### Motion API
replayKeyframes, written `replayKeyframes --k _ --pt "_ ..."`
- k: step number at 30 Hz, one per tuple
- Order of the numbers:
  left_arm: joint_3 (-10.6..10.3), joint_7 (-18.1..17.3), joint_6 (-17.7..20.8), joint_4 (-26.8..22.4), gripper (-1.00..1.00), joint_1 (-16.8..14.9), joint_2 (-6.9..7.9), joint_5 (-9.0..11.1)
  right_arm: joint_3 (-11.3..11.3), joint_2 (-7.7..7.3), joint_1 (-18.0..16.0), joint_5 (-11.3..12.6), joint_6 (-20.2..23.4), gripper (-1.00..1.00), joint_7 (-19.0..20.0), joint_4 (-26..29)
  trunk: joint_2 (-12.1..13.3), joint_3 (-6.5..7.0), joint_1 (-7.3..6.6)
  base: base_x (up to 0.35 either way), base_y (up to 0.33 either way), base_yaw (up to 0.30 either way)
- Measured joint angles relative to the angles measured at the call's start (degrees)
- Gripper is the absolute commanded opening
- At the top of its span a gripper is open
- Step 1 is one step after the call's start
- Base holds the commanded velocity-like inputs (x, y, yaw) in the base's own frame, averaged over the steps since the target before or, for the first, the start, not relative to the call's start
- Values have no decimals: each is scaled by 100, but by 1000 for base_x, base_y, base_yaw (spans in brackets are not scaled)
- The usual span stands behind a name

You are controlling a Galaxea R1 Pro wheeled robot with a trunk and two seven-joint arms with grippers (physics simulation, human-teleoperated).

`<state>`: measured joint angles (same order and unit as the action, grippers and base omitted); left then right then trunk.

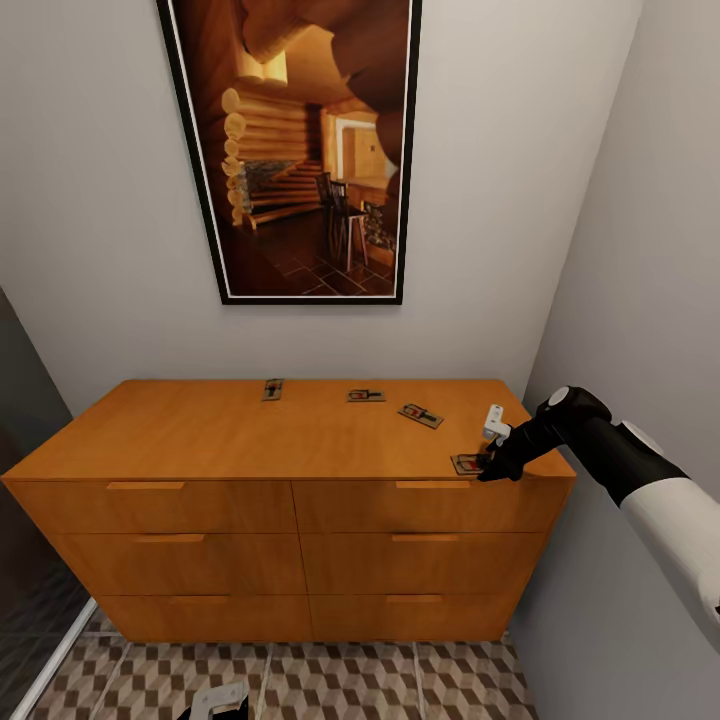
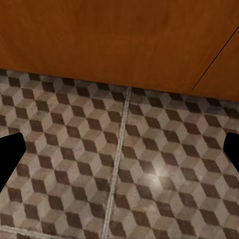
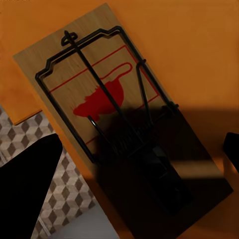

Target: Take the four mousetraps from the cabinet in the bathroom and place them on the bathroom floor. Make sure all four end up on the same floor surface, and ensure that at least two of them are either under or directly next to the same bathroom sink.

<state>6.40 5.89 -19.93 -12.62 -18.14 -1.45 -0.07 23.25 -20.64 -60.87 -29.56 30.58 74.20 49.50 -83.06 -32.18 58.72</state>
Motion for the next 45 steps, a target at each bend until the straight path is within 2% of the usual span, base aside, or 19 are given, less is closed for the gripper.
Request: replayKeyframes --k 26,45 --pt "2 0 0 0 100 0 2 0 -1 1 4 -1 -3 -100 -1 0 0 3 0 0 0 0" --pt "0 0 0 1 100 -2 3 -1 -1 4 63 20 25 -100 5 -2 1 160 1 0 0 0"
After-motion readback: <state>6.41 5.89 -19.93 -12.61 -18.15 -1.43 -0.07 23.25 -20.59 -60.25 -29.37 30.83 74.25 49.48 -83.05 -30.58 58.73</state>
